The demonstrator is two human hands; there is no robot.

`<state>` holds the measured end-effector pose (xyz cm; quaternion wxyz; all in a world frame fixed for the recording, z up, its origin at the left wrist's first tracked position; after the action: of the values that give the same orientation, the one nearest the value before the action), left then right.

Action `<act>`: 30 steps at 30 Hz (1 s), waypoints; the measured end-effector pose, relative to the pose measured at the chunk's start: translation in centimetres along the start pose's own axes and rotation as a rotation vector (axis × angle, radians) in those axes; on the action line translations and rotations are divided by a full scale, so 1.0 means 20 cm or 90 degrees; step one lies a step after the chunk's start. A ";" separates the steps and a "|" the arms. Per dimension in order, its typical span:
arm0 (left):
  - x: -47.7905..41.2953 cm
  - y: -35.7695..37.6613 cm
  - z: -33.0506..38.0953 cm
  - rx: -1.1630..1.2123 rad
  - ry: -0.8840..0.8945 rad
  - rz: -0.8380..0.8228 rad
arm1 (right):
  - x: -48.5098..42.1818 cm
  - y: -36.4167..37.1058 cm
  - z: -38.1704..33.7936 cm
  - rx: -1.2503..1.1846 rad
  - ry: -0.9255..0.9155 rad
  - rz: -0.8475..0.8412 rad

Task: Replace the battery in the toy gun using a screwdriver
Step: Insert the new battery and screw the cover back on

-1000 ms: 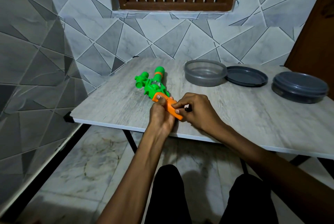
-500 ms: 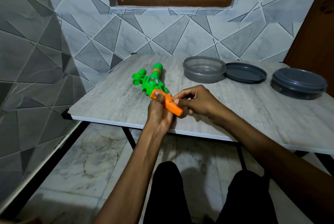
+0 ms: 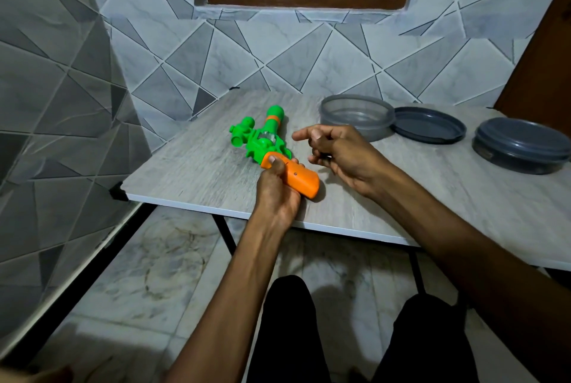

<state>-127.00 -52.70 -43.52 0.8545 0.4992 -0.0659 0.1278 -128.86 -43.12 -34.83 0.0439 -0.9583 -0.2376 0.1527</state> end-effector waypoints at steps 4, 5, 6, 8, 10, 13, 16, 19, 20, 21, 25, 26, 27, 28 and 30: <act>0.00 -0.01 0.01 0.015 0.009 0.005 | -0.01 0.00 -0.06 0.002 -0.080 0.053; -0.01 -0.01 0.01 0.021 0.009 0.004 | -0.01 -0.01 -0.07 0.007 -0.095 0.072; -0.01 -0.01 0.01 0.028 0.006 -0.001 | -0.01 -0.02 -0.08 0.016 -0.111 0.087; -0.02 -0.01 0.01 0.035 -0.001 -0.009 | -0.01 -0.03 -0.10 0.054 -0.147 0.106; -0.02 -0.01 0.01 0.038 -0.004 -0.024 | -0.01 -0.04 -0.12 0.091 -0.183 0.123; -0.02 0.01 0.01 0.043 0.007 -0.054 | -0.01 -0.06 -0.14 0.110 -0.224 0.147; -0.01 0.00 0.01 0.050 0.012 -0.043 | 0.00 -0.05 -0.15 0.138 -0.249 0.144; 0.00 0.01 0.01 0.045 0.007 -0.037 | 0.00 -0.04 -0.16 0.170 -0.264 0.134; 0.00 0.01 0.01 0.044 0.003 -0.033 | 0.00 -0.04 -0.16 0.180 -0.268 0.133; -0.01 0.00 0.01 0.043 0.000 -0.027 | 0.00 -0.03 -0.16 0.190 -0.271 0.133; -0.03 -0.02 0.00 0.039 -0.003 -0.021 | 0.00 -0.03 -0.15 0.195 -0.273 0.133; -0.03 -0.02 0.00 0.040 -0.003 -0.020 | 0.00 -0.03 -0.16 0.196 -0.276 0.133; -0.03 -0.02 0.00 0.041 -0.001 -0.021 | 0.00 -0.03 -0.16 0.200 -0.279 0.133; -0.04 -0.02 0.00 0.043 0.001 -0.022 | 0.00 -0.03 -0.16 0.204 -0.281 0.134; -0.03 -0.02 0.00 0.044 0.002 -0.022 | 0.00 -0.03 -0.16 0.207 -0.284 0.135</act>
<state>-127.49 -52.97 -43.90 0.8390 0.5292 -0.0513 0.1160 -128.11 -42.63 -31.76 0.1274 -0.9010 -0.1124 0.3992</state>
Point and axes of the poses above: each hand's wrist, its own x-axis away from the middle knuckle, its own y-axis out of the palm, z = x × y, the point moved 8 cm from there along -x, towards the middle knuckle, and after that the axes turned 9 degrees about -y, right-handed, at the moved point
